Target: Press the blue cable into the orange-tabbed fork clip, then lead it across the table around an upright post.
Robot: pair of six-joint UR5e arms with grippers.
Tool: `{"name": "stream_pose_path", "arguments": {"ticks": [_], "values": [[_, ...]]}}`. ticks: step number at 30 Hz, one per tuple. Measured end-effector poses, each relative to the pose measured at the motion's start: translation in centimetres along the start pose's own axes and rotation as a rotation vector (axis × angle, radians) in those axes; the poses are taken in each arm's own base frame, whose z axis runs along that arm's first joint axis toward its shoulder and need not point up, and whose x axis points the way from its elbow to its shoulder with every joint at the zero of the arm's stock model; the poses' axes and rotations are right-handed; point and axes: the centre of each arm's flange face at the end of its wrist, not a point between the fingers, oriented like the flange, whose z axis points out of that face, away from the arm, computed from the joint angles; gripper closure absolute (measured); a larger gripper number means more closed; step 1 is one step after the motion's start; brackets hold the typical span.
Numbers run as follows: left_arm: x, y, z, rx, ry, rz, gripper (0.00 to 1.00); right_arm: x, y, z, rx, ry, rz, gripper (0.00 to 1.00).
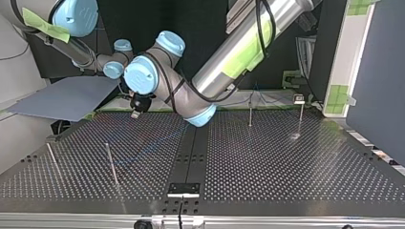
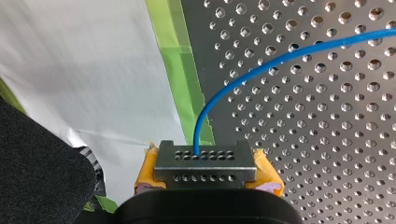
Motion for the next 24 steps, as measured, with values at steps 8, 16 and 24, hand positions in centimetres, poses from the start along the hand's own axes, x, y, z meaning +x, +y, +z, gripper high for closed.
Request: {"name": "stream_pose_path", "arguments": {"ticks": [8,16,24], "values": [[-1.7,0.6,-1.3,-0.023,0.001,0.003,0.00,0.0,-0.1,0.0,0.001,-0.001,-0.001,1.00],[-3.4,0.6,-2.1,-0.020,-0.033,0.024,0.00,-0.1,-0.3,0.0,0.004,-0.002,-0.002,1.00],[-6.6,-0.1,-3.6,0.012,-0.124,-0.001,0.00,-0.1,-0.4,0.0,0.006,-0.001,-0.003,1.00]]}}
